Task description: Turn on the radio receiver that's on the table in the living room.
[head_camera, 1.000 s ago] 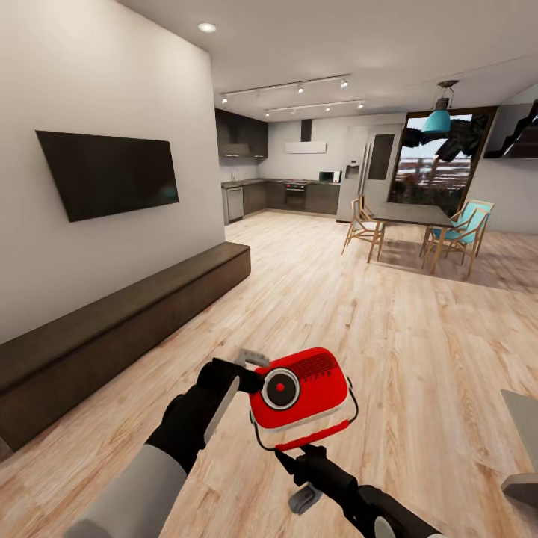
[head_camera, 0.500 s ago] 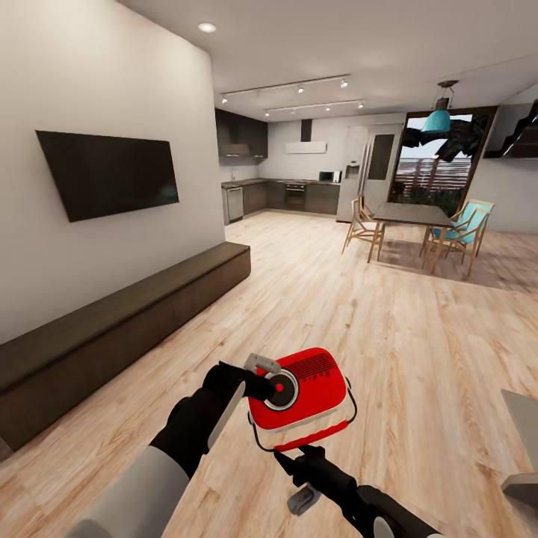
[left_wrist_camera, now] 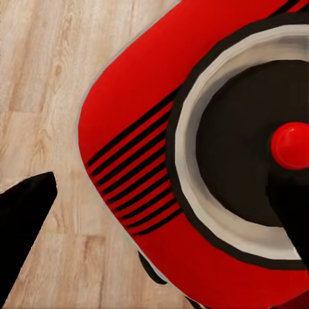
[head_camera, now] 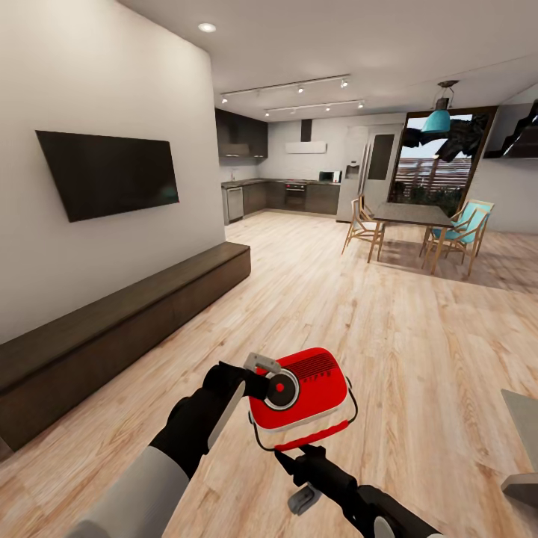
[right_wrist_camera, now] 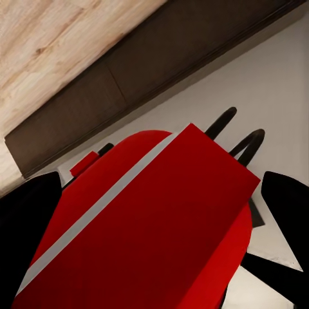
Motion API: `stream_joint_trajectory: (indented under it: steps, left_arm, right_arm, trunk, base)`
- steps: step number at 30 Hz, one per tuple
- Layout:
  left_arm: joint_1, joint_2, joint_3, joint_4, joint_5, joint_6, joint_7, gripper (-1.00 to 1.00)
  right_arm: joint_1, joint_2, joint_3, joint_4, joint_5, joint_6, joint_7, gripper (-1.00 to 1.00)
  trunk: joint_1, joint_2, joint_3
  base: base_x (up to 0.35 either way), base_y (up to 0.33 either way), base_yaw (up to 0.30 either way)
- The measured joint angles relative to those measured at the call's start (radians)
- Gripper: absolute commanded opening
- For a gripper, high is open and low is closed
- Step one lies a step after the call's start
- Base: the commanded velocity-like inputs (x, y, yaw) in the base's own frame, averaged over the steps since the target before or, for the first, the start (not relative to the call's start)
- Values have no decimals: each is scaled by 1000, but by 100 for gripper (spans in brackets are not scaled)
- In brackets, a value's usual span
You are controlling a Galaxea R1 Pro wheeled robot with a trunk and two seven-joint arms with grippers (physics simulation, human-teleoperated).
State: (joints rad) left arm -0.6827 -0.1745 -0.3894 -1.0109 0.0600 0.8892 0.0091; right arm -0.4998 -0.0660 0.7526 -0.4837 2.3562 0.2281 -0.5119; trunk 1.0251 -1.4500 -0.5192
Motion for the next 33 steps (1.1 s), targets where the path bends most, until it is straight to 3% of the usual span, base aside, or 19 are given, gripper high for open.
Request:
stream_joint_trajectory:
  steps: [19, 21, 24, 25, 27, 33]
  left_arm:
    - [0, 0, -9, 2, 3, 1, 1, -100]
    - [0, 0, -27, 3, 2, 1, -2, -100]
    - [0, 0, -168, 4, 5, 0, -6, -100]
    - [-1, 0, -192, 4, 4, 1, -7, -100]
    - [-1, 0, -219, 6, 3, 0, -7, -100]
    - [-1, 0, -231, 10, 3, -5, -8, -100]
  right_arm:
    - [0, 0, 2, 0, 0, 0, 0, -100]
    - [0, 0, 2, 0, 0, 0, 0, -100]
    - [0, 0, 3, 0, 0, 0, 1, -100]
    - [0, 0, 3, 0, 0, 0, 1, -100]
    - [0, 1, 4, 0, 0, -1, 0, -100]
    - [0, 3, 5, 0, 0, -3, 0, -100]
  trunk:
    - [0, 0, 0]
    - [0, 0, 0]
    - [0, 0, 0]
    - [0, 0, 0]
    - [0, 0, 0]
    - [0, 0, 0]
  base:
    - [0, 0, 0]
    - [0, 0, 0]
    - [0, 0, 0]
    - [0, 0, 0]
    - [0, 0, 0]
    - [0, 0, 0]
